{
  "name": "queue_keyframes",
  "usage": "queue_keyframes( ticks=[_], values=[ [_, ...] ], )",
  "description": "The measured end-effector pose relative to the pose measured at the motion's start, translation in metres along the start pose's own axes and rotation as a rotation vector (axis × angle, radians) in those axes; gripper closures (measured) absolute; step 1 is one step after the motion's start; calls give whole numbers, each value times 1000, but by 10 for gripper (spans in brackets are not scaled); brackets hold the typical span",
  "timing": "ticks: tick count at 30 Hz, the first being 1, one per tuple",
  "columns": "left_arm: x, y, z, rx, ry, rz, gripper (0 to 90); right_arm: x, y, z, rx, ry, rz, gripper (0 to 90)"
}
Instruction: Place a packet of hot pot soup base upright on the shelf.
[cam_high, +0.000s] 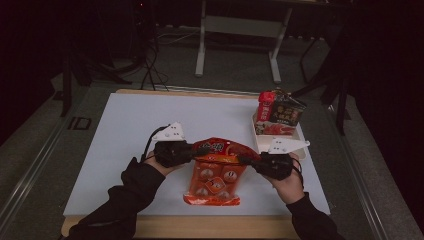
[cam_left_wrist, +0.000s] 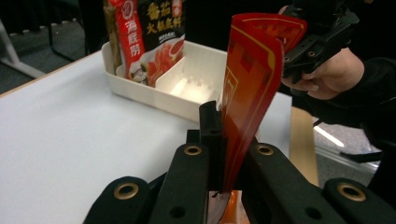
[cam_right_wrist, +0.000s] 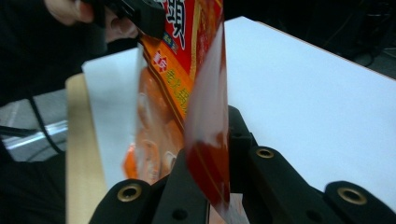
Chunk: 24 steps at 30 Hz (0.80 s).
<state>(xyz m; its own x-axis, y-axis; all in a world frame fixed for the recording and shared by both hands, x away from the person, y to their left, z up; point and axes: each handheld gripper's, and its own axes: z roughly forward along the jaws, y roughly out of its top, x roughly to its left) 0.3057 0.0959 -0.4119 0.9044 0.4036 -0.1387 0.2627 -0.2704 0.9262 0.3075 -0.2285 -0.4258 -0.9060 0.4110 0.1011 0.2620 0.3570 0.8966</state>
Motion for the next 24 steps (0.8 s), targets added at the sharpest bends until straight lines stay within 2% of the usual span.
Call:
queue_keyframes(
  ticks=[6, 8, 12, 15, 16, 19, 21, 24],
  values=[
    [-11, 12, -12, -32, 1, 28, 895, 12, 15, -14, -32, 22, 1, 900],
    [-12, 15, -14, -47, -2, 50, 893, 15, 20, -18, -37, 22, -10, 900],
    [-12, 17, -17, -70, -8, 58, 884, 20, 29, -22, -52, -15, -21, 900],
    [-10, 17, -18, -91, -31, 34, 869, 20, 36, -25, -57, -23, -30, 900],
    [-10, 17, -18, -94, -33, 16, 855, 19, 38, -26, -61, -22, -28, 900],
    [-10, 20, -19, -117, -31, -1, 794, 19, 46, -30, -77, -24, -43, 900],
    [-9, 21, -21, -139, -38, -21, 691, 19, 50, -33, -87, -31, -54, 900],
    [-9, 23, -24, -168, -34, -21, 565, 18, 56, -38, -100, -31, -67, 900]
  ],
)
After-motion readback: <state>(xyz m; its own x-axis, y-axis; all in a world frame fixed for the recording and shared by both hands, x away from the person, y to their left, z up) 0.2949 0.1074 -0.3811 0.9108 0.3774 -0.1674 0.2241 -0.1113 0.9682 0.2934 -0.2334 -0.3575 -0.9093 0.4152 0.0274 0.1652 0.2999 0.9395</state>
